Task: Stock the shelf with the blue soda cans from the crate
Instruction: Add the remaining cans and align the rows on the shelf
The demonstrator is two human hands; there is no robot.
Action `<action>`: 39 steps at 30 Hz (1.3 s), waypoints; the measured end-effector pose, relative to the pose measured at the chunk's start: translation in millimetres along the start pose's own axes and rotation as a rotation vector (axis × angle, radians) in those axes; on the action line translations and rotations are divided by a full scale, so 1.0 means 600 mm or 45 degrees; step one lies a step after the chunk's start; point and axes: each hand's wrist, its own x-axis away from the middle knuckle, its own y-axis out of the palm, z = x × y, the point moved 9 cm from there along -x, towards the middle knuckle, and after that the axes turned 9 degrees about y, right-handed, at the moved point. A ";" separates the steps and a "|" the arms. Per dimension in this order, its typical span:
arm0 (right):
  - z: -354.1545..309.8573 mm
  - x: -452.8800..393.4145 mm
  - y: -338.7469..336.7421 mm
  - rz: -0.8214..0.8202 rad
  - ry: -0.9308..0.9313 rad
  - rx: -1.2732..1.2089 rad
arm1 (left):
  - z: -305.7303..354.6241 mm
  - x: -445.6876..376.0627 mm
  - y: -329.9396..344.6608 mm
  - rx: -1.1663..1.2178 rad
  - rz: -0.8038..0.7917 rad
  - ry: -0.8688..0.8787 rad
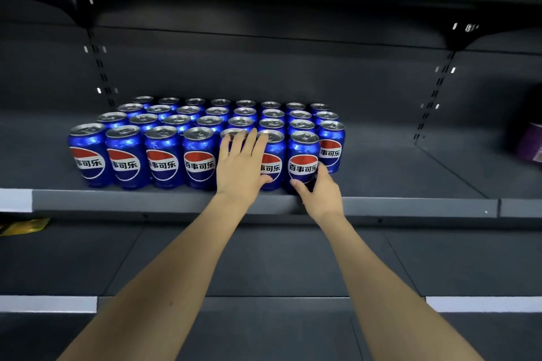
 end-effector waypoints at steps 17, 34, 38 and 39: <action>-0.001 -0.001 0.000 0.061 -0.088 0.124 | 0.010 -0.010 -0.019 -0.092 0.002 -0.037; -0.003 -0.002 -0.012 0.047 -0.009 0.208 | 0.021 -0.009 -0.021 0.007 0.058 0.074; -0.003 -0.001 -0.013 0.054 -0.019 0.205 | 0.021 -0.009 -0.023 -0.004 0.069 0.090; -0.003 -0.001 -0.013 0.052 -0.019 0.210 | 0.021 -0.009 -0.022 -0.014 0.065 0.093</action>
